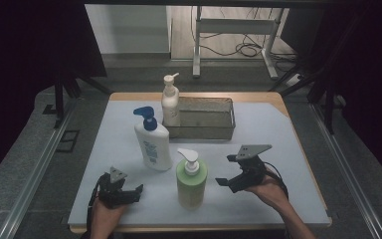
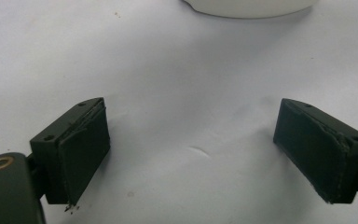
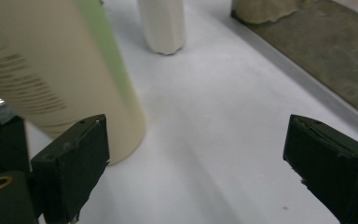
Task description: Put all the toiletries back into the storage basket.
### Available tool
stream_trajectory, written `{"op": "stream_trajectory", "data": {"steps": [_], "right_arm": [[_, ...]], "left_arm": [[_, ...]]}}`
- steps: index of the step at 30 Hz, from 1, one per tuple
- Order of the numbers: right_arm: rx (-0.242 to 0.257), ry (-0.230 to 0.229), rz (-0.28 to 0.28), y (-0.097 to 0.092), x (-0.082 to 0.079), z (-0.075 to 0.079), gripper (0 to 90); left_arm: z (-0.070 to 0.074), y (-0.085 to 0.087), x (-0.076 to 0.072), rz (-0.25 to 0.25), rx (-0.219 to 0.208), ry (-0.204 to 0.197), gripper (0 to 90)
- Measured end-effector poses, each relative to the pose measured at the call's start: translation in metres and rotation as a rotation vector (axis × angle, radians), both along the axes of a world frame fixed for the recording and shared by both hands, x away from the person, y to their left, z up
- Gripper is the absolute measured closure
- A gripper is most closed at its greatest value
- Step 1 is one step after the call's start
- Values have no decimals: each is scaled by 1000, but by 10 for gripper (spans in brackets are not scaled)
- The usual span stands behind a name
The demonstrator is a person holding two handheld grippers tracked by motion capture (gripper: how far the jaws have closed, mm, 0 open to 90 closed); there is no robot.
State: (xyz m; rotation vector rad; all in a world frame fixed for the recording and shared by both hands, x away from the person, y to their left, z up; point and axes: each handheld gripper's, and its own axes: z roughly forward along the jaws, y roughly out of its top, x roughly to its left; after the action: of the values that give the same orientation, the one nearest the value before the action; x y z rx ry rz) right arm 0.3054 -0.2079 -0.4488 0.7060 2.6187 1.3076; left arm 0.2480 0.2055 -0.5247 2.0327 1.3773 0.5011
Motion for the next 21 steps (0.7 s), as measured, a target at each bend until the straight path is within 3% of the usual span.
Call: {"op": "stream_trajectory", "data": {"steps": [9, 21], "right_arm": [[20, 4, 68, 16, -20, 2, 0], [47, -9, 141, 47, -31, 11, 0]], "left_arm": [[0, 0, 0, 1, 0, -4, 102], [0, 0, 0, 1, 0, -3, 102]]}}
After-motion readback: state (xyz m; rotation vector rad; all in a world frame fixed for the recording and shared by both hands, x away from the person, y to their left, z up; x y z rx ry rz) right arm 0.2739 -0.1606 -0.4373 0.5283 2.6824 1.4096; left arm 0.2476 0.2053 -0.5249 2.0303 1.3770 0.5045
